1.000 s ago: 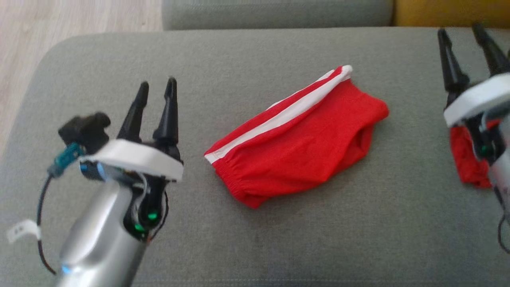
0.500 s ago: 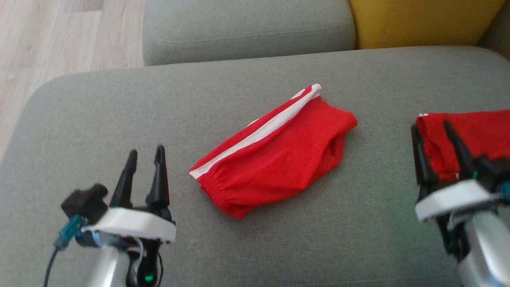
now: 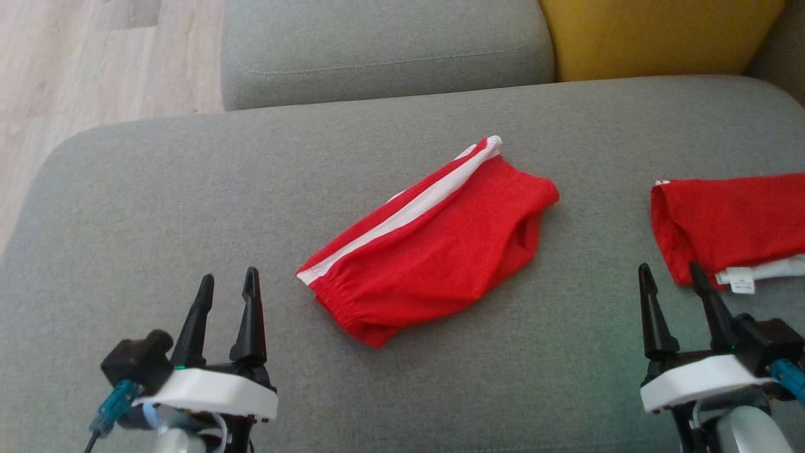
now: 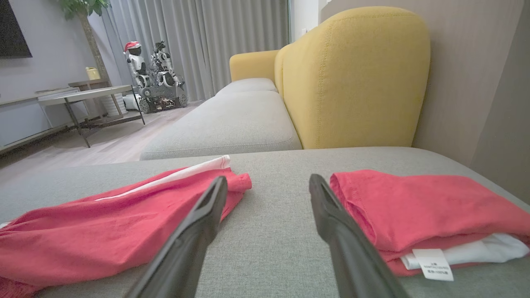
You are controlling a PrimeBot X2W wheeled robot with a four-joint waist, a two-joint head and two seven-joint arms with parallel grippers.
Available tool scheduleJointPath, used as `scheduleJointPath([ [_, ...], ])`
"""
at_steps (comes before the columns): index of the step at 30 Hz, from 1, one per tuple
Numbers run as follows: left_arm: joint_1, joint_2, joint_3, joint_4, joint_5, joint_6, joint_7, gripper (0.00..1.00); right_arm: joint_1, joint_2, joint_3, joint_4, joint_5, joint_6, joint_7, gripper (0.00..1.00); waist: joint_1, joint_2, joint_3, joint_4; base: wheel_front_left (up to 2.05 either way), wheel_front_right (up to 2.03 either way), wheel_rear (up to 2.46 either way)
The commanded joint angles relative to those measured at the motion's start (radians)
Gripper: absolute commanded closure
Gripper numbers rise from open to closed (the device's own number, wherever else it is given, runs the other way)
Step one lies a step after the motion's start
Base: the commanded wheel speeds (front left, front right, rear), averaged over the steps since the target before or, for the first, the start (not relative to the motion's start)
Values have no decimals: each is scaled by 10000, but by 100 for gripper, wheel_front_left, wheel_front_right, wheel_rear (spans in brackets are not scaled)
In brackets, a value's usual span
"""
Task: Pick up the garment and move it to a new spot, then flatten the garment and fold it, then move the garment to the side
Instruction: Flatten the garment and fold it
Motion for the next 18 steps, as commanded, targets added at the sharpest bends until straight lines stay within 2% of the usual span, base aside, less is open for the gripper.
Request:
scheduleJointPath([
  [1, -369, 0, 218, -356, -61, 72, -122, 0, -183, -9, 117, -360, -15, -9, 80, 0, 1, -1, 30, 113, 0, 0, 0],
  [4, -427, -1, 87, -319, -58, 78, -122, 0, -309, 178, -73, -262, 372, -9, 441, 0, 1, -1, 104, 324, 0, 0, 0],
  [7, -533, -1, -119, -235, -85, 97, -122, 0, -741, 504, -405, 83, 1579, -9, 1327, 0, 1, -1, 355, 739, 0, 0, 0],
  [18, -1113, -2, -771, -169, -663, 191, -122, 0, -2535, 719, -1639, 1512, 3892, -9, 3383, 0, 1, -1, 1533, 2150, 0, 0, 0],
])
